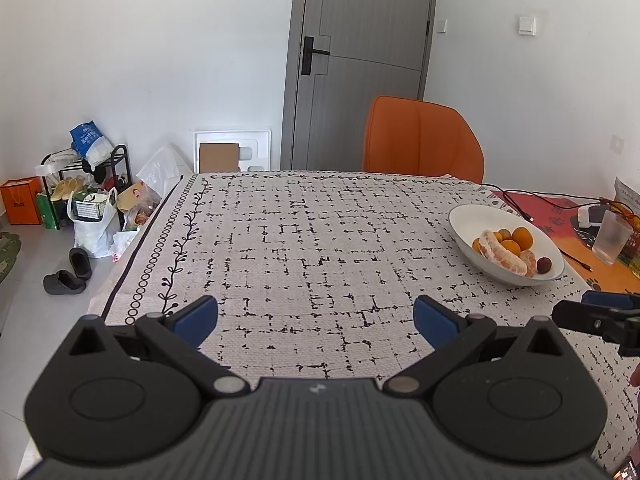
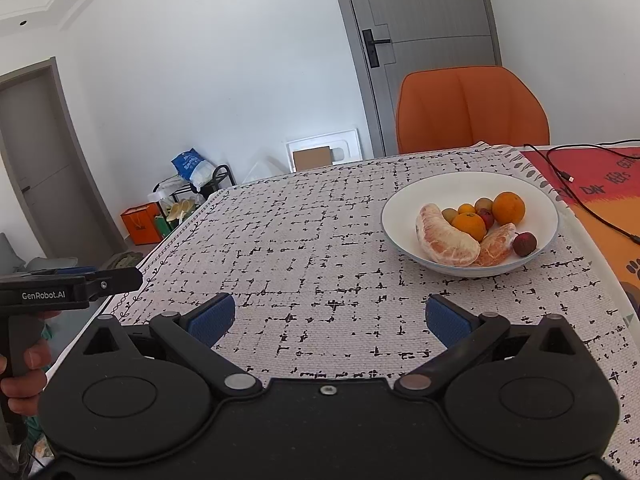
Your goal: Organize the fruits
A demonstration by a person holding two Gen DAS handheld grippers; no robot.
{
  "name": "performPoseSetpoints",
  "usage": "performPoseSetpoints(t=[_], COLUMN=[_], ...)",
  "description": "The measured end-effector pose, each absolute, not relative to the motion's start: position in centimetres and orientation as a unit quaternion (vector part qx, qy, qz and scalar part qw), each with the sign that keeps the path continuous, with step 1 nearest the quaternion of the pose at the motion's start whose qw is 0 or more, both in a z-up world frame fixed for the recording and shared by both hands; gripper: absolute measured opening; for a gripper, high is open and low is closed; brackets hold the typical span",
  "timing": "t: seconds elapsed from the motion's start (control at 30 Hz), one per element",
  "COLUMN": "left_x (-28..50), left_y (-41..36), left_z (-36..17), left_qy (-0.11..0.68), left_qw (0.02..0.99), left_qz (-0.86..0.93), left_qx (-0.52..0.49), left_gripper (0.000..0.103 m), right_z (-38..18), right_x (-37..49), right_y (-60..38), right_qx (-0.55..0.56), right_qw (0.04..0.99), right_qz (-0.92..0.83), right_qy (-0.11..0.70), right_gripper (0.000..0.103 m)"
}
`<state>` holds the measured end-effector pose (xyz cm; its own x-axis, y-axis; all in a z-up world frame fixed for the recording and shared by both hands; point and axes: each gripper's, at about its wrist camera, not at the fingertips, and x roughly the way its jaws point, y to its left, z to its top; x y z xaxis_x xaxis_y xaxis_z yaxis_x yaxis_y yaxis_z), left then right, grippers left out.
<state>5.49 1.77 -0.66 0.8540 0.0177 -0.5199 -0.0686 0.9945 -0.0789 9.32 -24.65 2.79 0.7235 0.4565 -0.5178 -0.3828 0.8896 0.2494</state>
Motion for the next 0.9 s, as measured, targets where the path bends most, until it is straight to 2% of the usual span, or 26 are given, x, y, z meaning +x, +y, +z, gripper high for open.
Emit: performPoseSetpoints(t=[0.9], left_x=[5.67], left_y=[1.68], left_z=[-1.13], left_qy=[0.276], left_qw=[0.96], left_qz=[0.02], left_qx=[-0.046], left_gripper=[0.103], right_z=[2.43], right_x=[9.54], right_y=[-24.57], right_qx=[0.061], right_qw=[0.924], right_qz=[0.226], right_qy=[0.302], right_gripper=[0.103])
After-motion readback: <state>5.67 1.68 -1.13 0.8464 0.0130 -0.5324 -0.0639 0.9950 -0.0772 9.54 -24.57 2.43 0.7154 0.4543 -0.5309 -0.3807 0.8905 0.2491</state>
